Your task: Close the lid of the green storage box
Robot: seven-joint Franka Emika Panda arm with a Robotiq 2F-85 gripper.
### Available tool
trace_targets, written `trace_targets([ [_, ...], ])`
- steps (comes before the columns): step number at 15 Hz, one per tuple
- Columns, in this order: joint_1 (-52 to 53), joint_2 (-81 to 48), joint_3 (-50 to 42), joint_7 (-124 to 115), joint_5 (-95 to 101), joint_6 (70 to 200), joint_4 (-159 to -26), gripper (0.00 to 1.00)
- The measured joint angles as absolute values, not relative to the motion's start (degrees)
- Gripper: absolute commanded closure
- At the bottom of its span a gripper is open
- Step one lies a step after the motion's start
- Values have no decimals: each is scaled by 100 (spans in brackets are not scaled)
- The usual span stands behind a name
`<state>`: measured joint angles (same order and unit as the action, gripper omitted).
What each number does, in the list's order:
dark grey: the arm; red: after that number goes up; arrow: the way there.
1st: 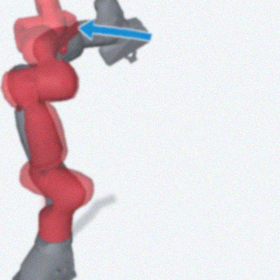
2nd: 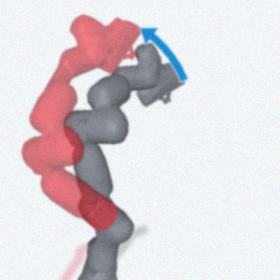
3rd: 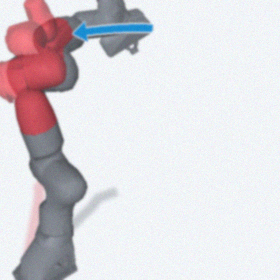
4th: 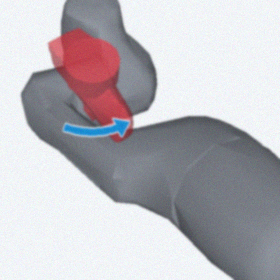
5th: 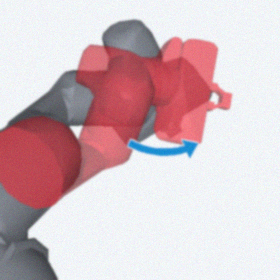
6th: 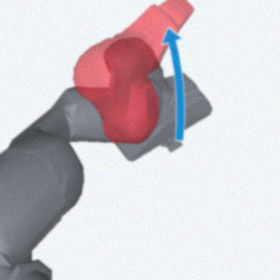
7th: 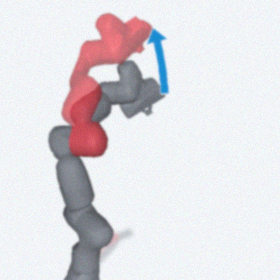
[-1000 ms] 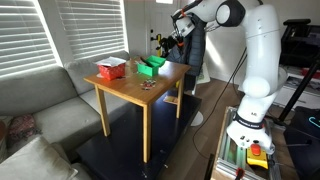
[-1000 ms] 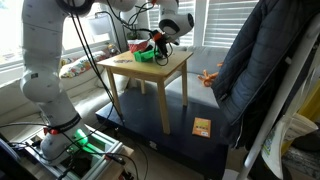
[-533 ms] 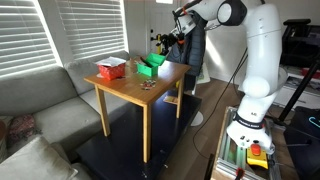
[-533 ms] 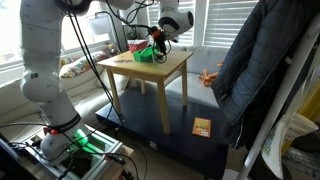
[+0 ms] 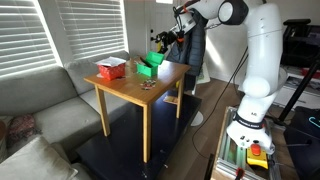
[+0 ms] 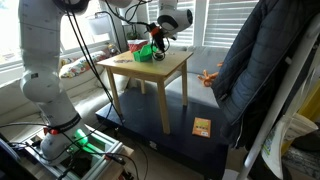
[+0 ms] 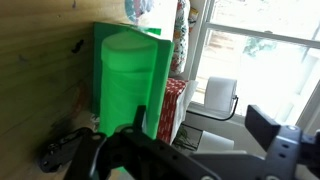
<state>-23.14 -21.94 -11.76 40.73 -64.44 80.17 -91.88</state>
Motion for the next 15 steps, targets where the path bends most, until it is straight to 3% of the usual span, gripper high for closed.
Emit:
trace_targets([
  [15,-1850,-2045,-1077,3602,-6767,8172,-9231,0],
])
